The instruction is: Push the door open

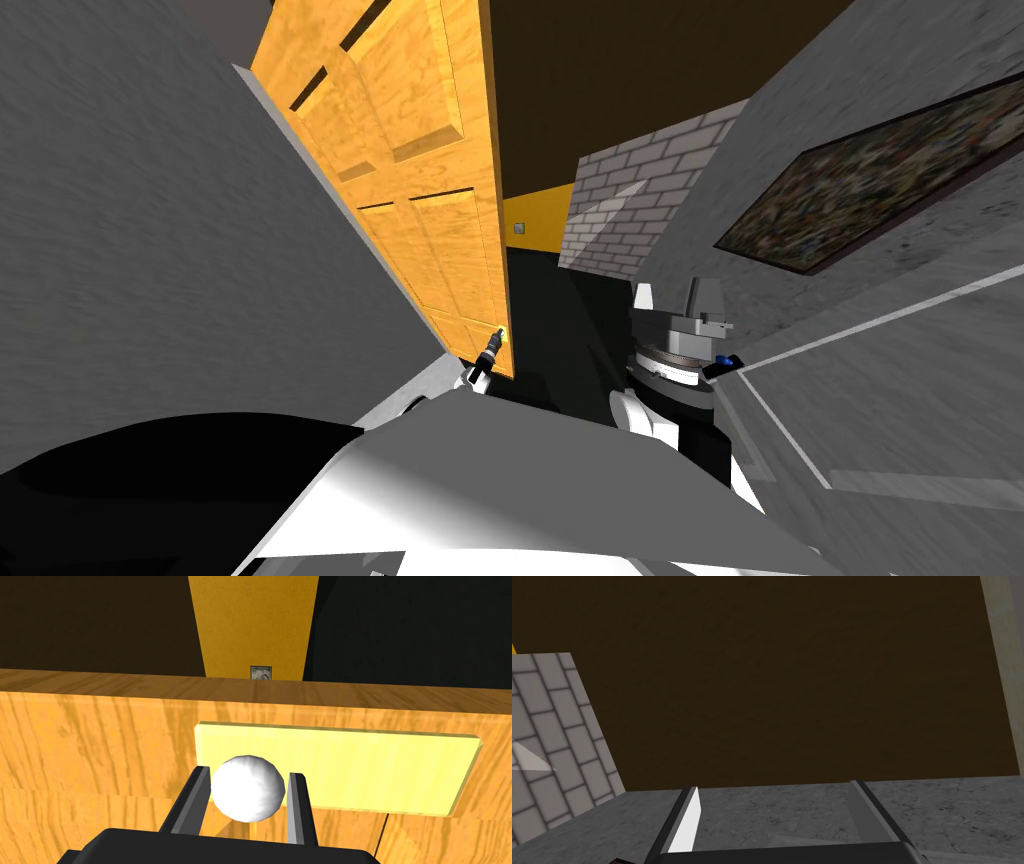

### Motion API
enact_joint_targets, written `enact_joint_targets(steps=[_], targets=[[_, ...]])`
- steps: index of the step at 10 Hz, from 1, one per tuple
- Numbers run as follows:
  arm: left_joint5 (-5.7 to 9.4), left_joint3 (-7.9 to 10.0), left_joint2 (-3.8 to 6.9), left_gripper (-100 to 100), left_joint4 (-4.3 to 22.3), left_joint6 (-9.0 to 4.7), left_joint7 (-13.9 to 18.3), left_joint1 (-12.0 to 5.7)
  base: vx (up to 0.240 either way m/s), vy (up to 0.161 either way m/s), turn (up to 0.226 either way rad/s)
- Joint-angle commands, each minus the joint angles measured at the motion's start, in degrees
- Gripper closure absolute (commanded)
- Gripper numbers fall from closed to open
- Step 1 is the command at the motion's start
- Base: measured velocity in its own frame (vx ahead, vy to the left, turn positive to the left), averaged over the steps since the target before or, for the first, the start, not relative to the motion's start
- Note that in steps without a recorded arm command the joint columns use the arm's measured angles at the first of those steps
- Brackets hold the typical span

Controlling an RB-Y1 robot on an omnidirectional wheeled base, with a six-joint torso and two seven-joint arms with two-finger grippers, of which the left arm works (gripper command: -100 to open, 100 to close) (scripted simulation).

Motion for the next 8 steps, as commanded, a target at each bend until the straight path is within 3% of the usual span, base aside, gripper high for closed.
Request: enact_joint_targets(steps=[1, 3, 5, 6, 8], targets=[[0.34, 1.80, 0.69, 100, -0.76, 0.37, -0.10, 0.19, 0.195, -0.100, 0.006], [0.47, 2.75, 0.95, 100, -0.65, 0.35, -0.07, 0.27, 0.182, -0.075, 0.001], [0.76, 4.79, 1.49, 100, -0.43, 0.29, -0.01, 0.44, 0.126, -0.073, -0.014], [0.76, 4.79, 1.49, 100, -1.47, 0.29, -0.01, 0.44, 0.091, -0.066, 0.031], [0.99, 6.42, 1.91, 100, -0.24, 0.25, 0.04, 0.57, 0.122, -0.084, 0.004]])
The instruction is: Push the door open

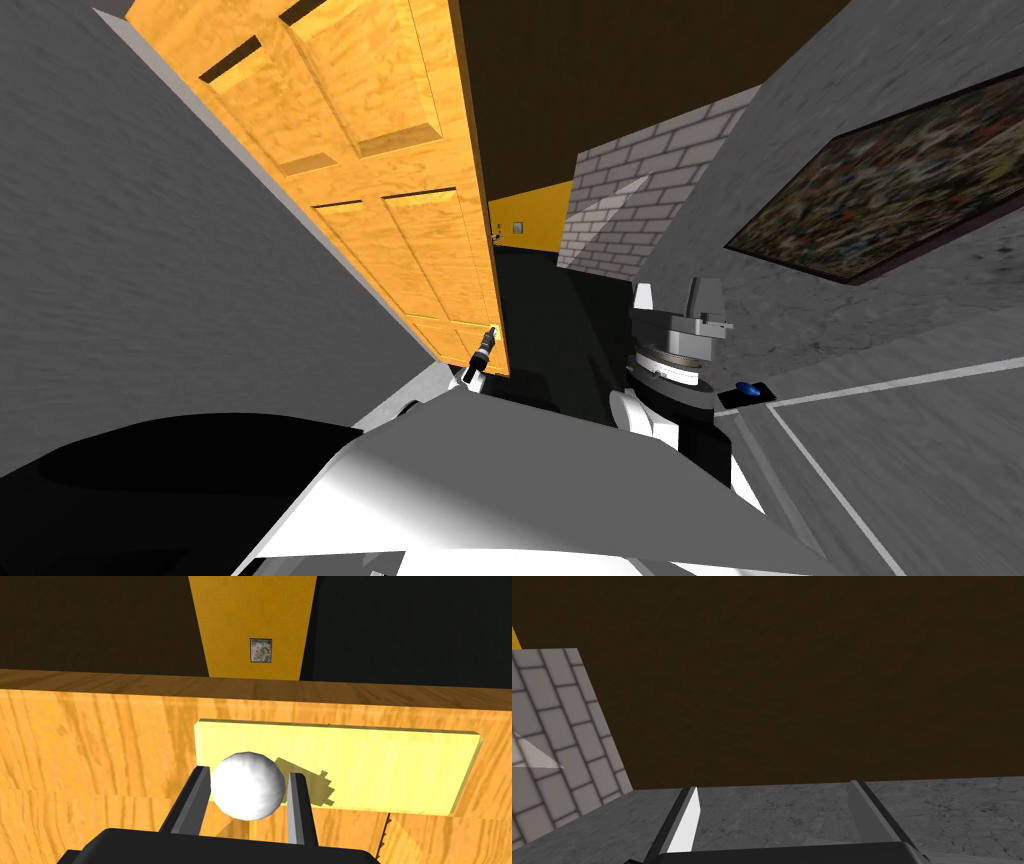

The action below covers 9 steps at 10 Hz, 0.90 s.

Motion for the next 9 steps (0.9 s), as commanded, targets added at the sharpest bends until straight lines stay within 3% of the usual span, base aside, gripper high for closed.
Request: enact_joint_targets(steps=[1, 2, 4, 9], targets=[[0.50, 1.67, 1.03, 100, 1.59, -0.60, 0.04, -0.81, 0.117, -0.054, 0.017], [0.66, 2.80, 1.31, 100, 1.71, -0.63, 0.07, -0.72, 0.129, -0.087, -0.015], [0.66, 2.80, 1.31, 100, 1.71, -0.63, 0.07, -0.72, 0.073, -0.046, 0.013], [1.22, 6.80, 2.31, 100, 2.16, -0.74, 0.18, -0.40, 0.105, -0.070, 0.004]])
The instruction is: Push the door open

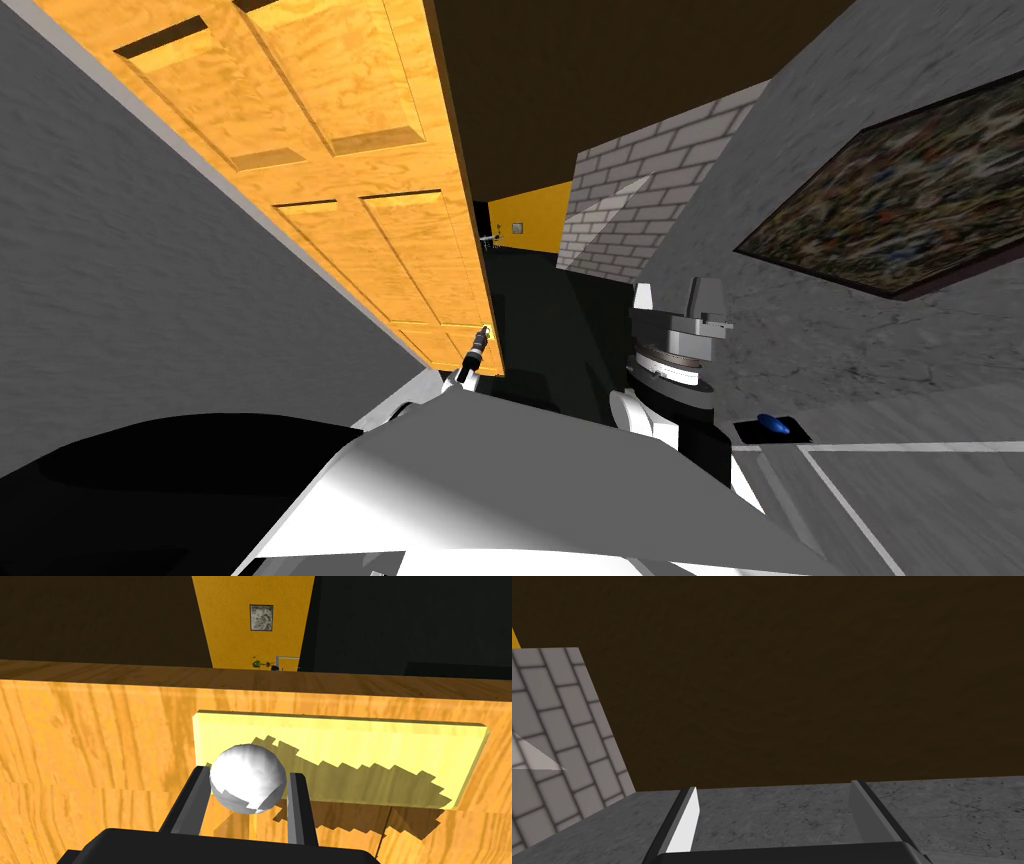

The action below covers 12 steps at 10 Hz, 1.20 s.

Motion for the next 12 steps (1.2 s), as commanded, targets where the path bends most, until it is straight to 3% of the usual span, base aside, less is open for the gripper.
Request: enact_joint_targets(steps=[1, 2, 9, 12], targets=[[0.47, 1.81, 0.96, 100, 0.91, -0.52, -0.03, -0.44, 0.141, -0.084, 0.010], [0.47, 1.81, 0.96, 100, 0.91, -0.52, -0.03, -0.44, 0.085, -0.044, 0.024], [1.28, 7.53, 2.35, 100, 1.56, -0.68, 0.13, 0.02, 0.134, -0.074, 0.004], [1.46, 8.82, 2.66, 100, 1.70, -0.71, 0.17, 0.12, 0.123, -0.064, 0.019]])
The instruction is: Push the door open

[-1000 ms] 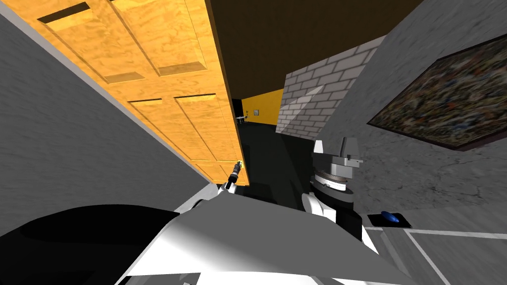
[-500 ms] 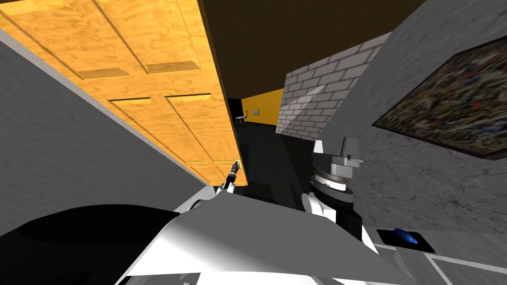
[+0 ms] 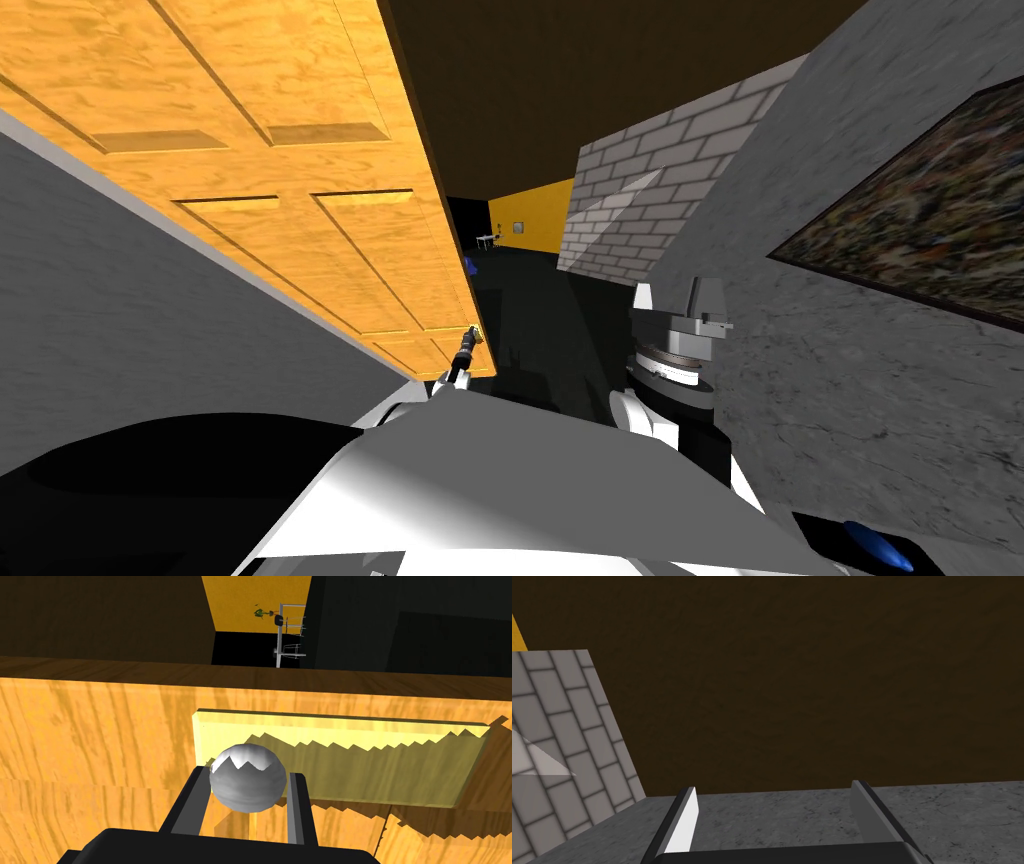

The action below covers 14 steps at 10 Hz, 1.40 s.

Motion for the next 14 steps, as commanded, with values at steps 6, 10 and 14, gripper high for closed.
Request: enact_joint_targets(steps=[6, 10, 14], targets=[[0.40, 3.14, 0.85, 100, -1.70, 1.25, 0.47, 1.67, 0.119, -0.061, 0.014], [1.81, 5.61, 1.19, 100, -1.61, 1.26, -0.57, 1.79, 0.191, -0.020, 0.046], [3.02, 7.67, 1.37, 100, -1.41, 1.31, -1.54, 1.89, 0.167, -0.017, 0.038]])
